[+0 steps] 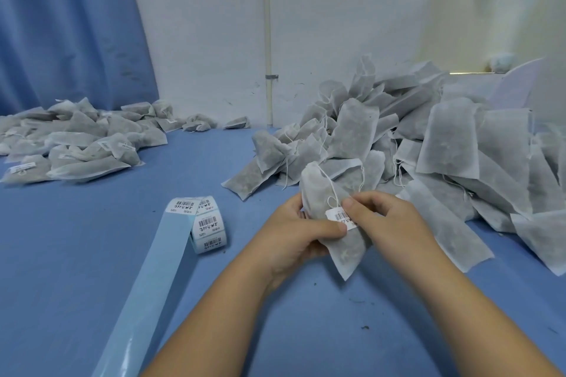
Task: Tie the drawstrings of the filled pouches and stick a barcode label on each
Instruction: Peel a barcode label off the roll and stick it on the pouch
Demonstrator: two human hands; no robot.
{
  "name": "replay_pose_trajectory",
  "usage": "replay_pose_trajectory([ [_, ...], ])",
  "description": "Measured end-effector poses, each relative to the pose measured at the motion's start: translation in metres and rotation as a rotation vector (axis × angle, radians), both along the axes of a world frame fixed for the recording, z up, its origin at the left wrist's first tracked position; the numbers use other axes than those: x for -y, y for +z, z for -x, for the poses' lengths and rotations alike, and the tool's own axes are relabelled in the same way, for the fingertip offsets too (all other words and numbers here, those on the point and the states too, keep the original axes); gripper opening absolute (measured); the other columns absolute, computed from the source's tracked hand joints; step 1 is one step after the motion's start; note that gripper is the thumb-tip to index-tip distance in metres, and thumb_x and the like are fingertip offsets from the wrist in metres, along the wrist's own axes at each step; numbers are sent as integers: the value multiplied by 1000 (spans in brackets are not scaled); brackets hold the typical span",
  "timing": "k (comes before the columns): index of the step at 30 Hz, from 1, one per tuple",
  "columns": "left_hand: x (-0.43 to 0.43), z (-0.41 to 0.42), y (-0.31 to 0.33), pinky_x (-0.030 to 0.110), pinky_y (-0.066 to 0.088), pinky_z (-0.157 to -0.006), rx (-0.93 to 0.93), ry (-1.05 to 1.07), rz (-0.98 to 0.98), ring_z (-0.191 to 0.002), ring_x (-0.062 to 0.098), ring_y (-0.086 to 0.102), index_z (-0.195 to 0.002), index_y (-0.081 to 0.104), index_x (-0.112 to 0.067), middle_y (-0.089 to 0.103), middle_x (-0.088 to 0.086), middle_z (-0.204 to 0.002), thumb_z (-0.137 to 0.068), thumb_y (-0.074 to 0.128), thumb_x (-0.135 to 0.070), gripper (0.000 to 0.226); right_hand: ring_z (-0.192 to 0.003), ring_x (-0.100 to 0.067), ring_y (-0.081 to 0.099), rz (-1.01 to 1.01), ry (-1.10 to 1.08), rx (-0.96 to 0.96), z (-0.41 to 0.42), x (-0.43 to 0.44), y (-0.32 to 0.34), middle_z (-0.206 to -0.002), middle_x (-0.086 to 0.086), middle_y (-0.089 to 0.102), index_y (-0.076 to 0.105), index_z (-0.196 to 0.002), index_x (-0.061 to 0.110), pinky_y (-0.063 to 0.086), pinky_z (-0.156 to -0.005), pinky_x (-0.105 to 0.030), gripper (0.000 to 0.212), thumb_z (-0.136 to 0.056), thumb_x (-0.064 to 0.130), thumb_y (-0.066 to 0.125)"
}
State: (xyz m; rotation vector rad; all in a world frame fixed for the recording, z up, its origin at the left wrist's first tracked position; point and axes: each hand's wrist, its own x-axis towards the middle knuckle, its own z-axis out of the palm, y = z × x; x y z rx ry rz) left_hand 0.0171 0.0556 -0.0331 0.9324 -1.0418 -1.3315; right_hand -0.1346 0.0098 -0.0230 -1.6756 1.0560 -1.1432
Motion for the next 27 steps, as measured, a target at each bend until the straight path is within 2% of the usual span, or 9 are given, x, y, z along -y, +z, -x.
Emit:
replay_pose_trajectory([
  [1, 0, 2, 0, 40, 59, -85, 8, -1, 12, -104, 31, 70, -119, 61, -3, 71, 19, -114, -71, 67, 4, 50, -71, 4, 63, 12, -12, -9, 0, 0, 0, -76, 18, 71, 72, -82, 28, 44, -60, -10, 6, -87, 30, 69],
  [5, -1, 11, 0, 44, 54, -96, 29, -11, 44, -106, 31, 68, -122, 59, -3, 68, 22, -119, -70, 62, 6, 52, -70, -7, 62, 50, -81, -37, -1, 0, 1, -69, 12, 70, 71, -76, 25, 46, -64, -23, 14, -89, 28, 68],
  [9, -1, 12, 3, 41, 54, -95, -114, 23, 38, -109, 33, 67, -126, 55, 5, 67, 24, -119, -71, 55, 1, 55, -66, 0, 66, -10, 70, 111, 3, -6, 6, -77, 13, 74, 73, -84, 25, 47, -56, -12, 4, -87, 26, 71],
  [12, -1, 12, 6, 47, 48, -102, -160, 54, 39, -115, 37, 62, -128, 54, 7, 61, 30, -126, -72, 55, -3, 57, -78, -7, 71, -36, 160, 161, 6, -8, 8, -87, 7, 76, 74, -91, 24, 52, -62, -16, 7, -84, 23, 74],
  [14, -3, 15, 4, 49, 46, -106, -99, 59, 43, -119, 37, 61, -129, 55, 4, 64, 26, -125, -78, 61, -9, 53, -79, -11, 72, -24, 149, 164, 5, -8, 7, -87, 5, 76, 74, -90, 23, 54, -64, -19, 6, -84, 21, 73],
  [18, -4, 19, 3, 47, 50, -102, -32, 79, 58, -114, 36, 64, -124, 59, 0, 68, 21, -120, -78, 66, -7, 48, -77, -13, 71, -40, 98, 185, 3, -4, 6, -83, 3, 76, 75, -83, 22, 55, -70, -28, 10, -88, 18, 68],
  [22, -5, 20, 8, 34, 57, -87, -80, 88, 57, -104, 30, 69, -122, 58, 5, 70, 22, -115, -76, 61, 5, 47, -73, -10, 69, -79, 28, 291, 2, -2, 5, -81, 0, 75, 74, -79, 23, 53, -72, -32, 20, -94, 21, 61],
  [24, -8, 15, 15, 35, 57, -88, -62, 131, 44, -103, 29, 69, -120, 59, 6, 71, 22, -113, -85, 57, 9, 36, -74, -10, 68, -64, 49, 322, -1, -7, 2, -84, 2, 75, 74, -83, 27, 54, -69, -29, 20, -95, 24, 59],
  [27, -14, -6, 38, 43, 53, -95, 86, 258, 25, -98, 29, 71, -106, 69, 0, 74, 18, -104, -94, 55, -1, 19, -73, -10, 65, -47, 118, 281, -14, -16, 1, -86, 7, 72, 73, -91, 32, 50, -62, -27, 14, -93, 27, 60],
])
